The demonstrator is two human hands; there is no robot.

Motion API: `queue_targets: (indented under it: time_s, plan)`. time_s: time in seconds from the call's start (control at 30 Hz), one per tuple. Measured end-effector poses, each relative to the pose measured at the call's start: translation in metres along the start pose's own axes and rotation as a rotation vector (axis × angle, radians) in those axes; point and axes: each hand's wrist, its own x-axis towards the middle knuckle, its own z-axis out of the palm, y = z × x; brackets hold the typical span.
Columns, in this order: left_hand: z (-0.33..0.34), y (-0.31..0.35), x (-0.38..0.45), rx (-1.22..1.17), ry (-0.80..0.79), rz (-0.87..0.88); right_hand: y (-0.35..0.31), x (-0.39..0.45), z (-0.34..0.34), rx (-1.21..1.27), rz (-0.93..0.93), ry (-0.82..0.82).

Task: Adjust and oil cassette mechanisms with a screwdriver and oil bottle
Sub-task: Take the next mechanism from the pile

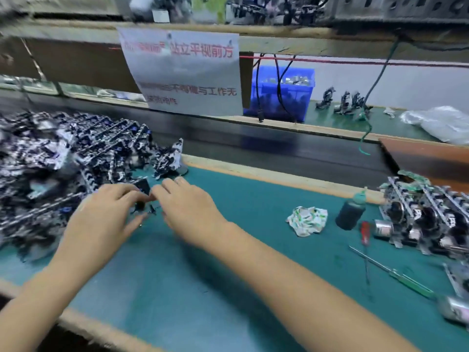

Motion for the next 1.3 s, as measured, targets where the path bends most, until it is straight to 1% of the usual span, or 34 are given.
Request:
queue_targets:
  time_s: [0.03,0.1,0.2,0.27,0.37,0.43,0.5,0.6,0.73,0.87,0.93,0.97,1.03,1.13,1.2,1.23,1.27,1.3]
  plan:
    - [-0.002,-0.013,0.002,0.055,0.005,-0.043,-0.004,0.015,0.006,-0.046,-0.027,0.026]
    - [-0.001,-0.034,0.006,0.151,-0.039,-0.119,-0.010,0.040,0.018,-0.112,-0.052,0.048]
    - [0.004,-0.050,0.010,0.238,-0.140,-0.188,-0.013,0.062,0.032,-0.186,-0.083,0.000]
    - [0.006,-0.056,0.013,0.224,-0.140,-0.216,-0.012,0.068,0.035,-0.197,-0.103,-0.040]
    - [0.001,-0.058,0.015,0.084,-0.128,-0.202,-0.007,0.068,0.031,-0.214,-0.135,-0.005]
    - [-0.001,-0.055,0.015,0.064,-0.162,-0.128,-0.001,0.060,0.025,-0.223,-0.182,-0.017]
    - [-0.003,-0.044,0.013,0.023,-0.158,-0.040,0.008,0.042,0.015,-0.189,-0.173,-0.051]
    - [-0.008,-0.007,0.013,-0.081,-0.071,0.140,0.027,-0.003,-0.007,-0.107,-0.060,-0.034]
    - [-0.008,0.068,0.011,-0.199,0.070,0.409,0.050,-0.089,-0.045,-0.038,0.110,-0.017]
    - [0.017,0.143,0.002,-0.298,0.178,0.608,0.067,-0.183,-0.068,-0.124,0.260,0.064]
    - [0.030,0.178,-0.003,-0.313,0.264,0.710,0.071,-0.223,-0.074,-0.172,0.290,0.100]
    - [0.036,0.194,-0.006,-0.319,0.310,0.744,0.073,-0.241,-0.075,-0.197,0.296,0.119]
    - [0.046,0.221,-0.013,-0.323,0.353,0.803,0.076,-0.272,-0.074,-0.232,0.308,0.139]
    - [0.060,0.244,-0.023,-0.261,0.367,0.876,0.079,-0.304,-0.067,-0.231,0.374,0.136]
    - [0.069,0.250,-0.023,-0.271,0.373,0.910,0.080,-0.315,-0.061,-0.224,0.412,0.135]
    - [0.073,0.249,-0.021,-0.311,0.362,0.928,0.080,-0.319,-0.059,-0.213,0.410,0.140]
    - [0.079,0.246,-0.019,-0.359,0.314,0.929,0.081,-0.323,-0.058,-0.189,0.404,0.144]
    - [0.083,0.242,-0.016,-0.412,0.235,0.887,0.082,-0.326,-0.058,-0.151,0.408,0.148]
